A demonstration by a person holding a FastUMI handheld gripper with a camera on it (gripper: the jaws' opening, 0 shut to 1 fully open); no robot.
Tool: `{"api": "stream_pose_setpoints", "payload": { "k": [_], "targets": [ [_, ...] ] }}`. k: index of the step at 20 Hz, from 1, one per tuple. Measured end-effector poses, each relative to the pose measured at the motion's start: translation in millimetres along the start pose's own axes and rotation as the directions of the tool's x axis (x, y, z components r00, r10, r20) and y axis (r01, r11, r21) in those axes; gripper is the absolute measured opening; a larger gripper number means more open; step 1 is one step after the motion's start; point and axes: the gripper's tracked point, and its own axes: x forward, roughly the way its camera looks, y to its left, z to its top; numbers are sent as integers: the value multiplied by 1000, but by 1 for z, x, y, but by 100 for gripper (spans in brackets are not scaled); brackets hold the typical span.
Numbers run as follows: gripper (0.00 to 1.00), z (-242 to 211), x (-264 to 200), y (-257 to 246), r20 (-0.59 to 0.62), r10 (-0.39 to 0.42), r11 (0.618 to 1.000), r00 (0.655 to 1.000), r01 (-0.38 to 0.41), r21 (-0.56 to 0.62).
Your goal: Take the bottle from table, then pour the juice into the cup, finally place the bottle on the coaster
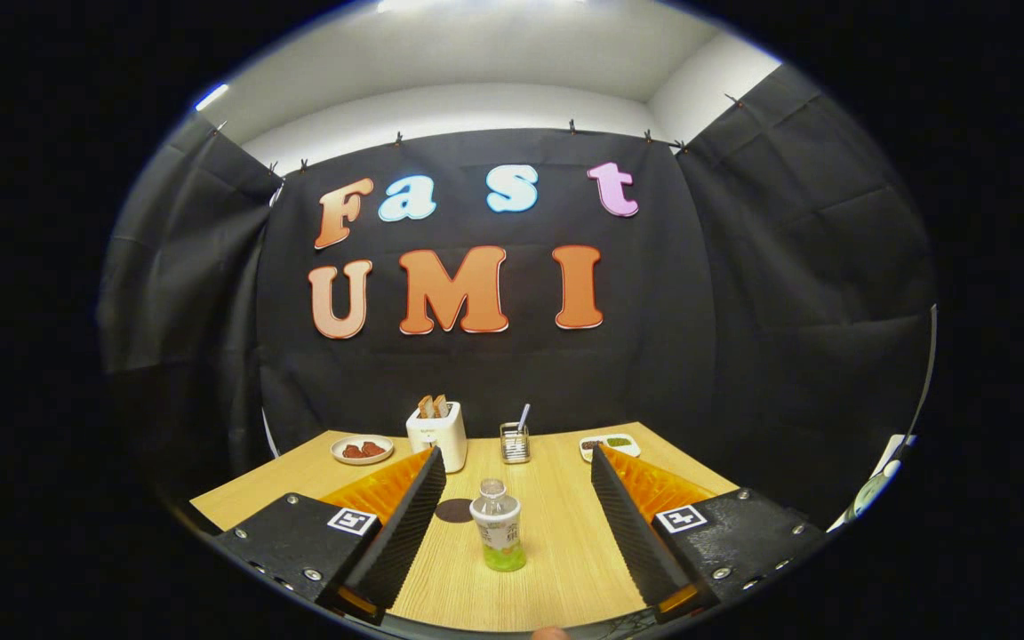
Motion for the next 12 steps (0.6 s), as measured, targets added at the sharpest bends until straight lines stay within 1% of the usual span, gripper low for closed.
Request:
{"api": "stream_pose_setpoints", "payload": {
  "k": [6, 9, 10, 12],
  "targets": [
    [98, -41, 21, 19, -34, 37, 997, 999, -39, -60],
    [98, -65, 37, 23, -60, 43, 997, 997, -47, -61],
    [98, -73, 45, 22, -61, 37, 997, 997, -41, -68],
    [98, -96, 59, 12, -80, 0, 995, 997, -8, -100]
  ]
}}
